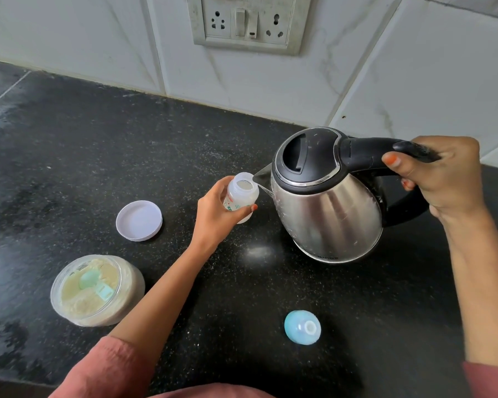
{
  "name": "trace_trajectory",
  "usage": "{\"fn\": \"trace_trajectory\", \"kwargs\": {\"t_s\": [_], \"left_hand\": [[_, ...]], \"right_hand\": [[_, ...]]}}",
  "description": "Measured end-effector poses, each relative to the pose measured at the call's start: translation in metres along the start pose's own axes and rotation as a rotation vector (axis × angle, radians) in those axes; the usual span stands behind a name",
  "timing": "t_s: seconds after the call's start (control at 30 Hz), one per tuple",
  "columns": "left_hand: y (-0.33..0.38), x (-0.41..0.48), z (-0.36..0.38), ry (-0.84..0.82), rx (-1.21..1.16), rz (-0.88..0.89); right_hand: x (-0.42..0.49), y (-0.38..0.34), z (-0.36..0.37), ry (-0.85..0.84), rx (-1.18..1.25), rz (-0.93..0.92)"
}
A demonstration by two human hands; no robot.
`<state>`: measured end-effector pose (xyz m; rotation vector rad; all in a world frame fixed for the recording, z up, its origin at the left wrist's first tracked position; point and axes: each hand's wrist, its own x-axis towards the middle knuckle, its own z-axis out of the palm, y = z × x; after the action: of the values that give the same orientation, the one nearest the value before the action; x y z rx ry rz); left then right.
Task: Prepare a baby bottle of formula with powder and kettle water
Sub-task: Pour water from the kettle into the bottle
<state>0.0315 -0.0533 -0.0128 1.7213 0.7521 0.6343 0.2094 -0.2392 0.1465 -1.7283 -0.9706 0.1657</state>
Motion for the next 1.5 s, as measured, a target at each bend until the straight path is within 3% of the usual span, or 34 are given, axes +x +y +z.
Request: {"fn": "trace_trajectory", "kwargs": {"t_s": [0.6,1.1,1.5], "left_hand": [[0.0,-0.001,0.008,0.019,-0.036,-0.037],[-0.001,-0.003,0.01,0.026,-0.004,-0.052],[-0.005,-0.006,0.008,0.03,0.003,-0.076]], "right_hand": [[-0.009,0.028,-0.007,0.105,0.175,-0.058],[-0.019,0.083,-0.028,0.423,0.331,0.053],[-0.015,0.103,-0.026,0.547,0.371,0.098]]}}
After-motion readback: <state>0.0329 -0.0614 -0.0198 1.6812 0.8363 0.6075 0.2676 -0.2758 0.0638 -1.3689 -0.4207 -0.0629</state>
